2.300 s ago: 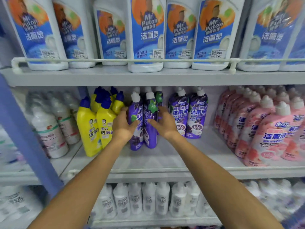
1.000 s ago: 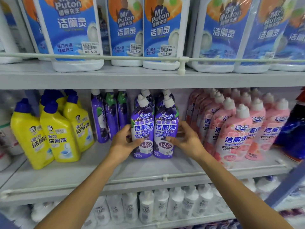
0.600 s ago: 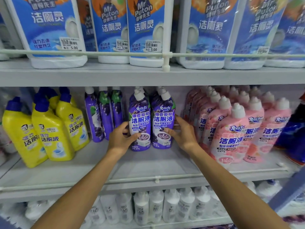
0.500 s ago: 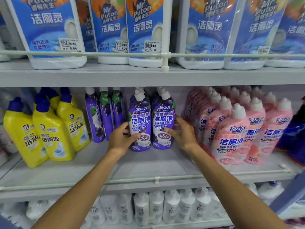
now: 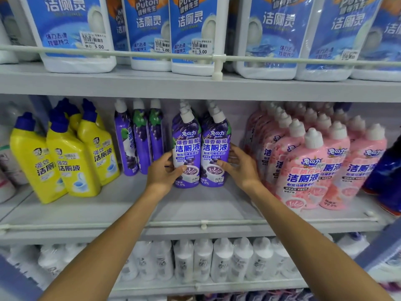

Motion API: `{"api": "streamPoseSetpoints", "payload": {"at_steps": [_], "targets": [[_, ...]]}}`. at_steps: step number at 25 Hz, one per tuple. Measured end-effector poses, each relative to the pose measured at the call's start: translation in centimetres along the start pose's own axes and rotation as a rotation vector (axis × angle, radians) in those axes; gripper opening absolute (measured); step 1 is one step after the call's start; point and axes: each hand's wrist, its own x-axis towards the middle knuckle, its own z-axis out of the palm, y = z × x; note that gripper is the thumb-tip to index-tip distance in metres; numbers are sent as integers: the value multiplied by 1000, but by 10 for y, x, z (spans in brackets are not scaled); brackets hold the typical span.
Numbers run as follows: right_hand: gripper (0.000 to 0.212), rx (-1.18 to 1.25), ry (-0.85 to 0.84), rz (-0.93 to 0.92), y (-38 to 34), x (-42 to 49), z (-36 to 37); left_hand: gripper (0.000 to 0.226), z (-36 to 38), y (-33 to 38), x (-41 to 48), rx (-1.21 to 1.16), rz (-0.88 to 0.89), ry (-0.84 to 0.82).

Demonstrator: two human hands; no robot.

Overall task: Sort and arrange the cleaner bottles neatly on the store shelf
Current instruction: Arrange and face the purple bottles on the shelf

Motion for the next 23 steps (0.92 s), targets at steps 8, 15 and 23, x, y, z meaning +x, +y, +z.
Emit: {"api": "streamPoseSetpoints", "payload": {"at_steps": [8, 15, 23], "targets": [[60, -93, 182, 22, -26, -17, 9, 45, -28, 0, 9, 31, 12, -82], [60, -150, 192, -250, -83, -57, 73, 52, -128, -10, 24, 47, 85, -30], [85, -266, -48, -262, -153, 16, 156, 70, -182, 13, 67, 143, 207, 2]]}}
